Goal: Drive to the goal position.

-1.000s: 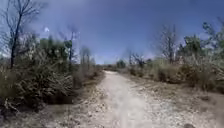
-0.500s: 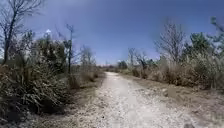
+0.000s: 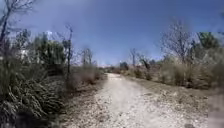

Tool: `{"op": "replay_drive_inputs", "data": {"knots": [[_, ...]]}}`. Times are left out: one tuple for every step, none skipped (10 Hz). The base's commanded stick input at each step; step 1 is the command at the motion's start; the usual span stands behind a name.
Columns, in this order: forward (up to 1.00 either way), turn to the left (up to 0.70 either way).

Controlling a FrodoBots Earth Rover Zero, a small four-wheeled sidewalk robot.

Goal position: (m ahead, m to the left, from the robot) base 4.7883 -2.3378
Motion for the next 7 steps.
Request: {"op": "replay_drive_inputs", "data": {"knots": [[0.70,0.00],[0.70,0.00],[0.70,0.00],[0.70,0.00],[0.70,0.00],[0.70,0.00],[0.70,0.00]]}}
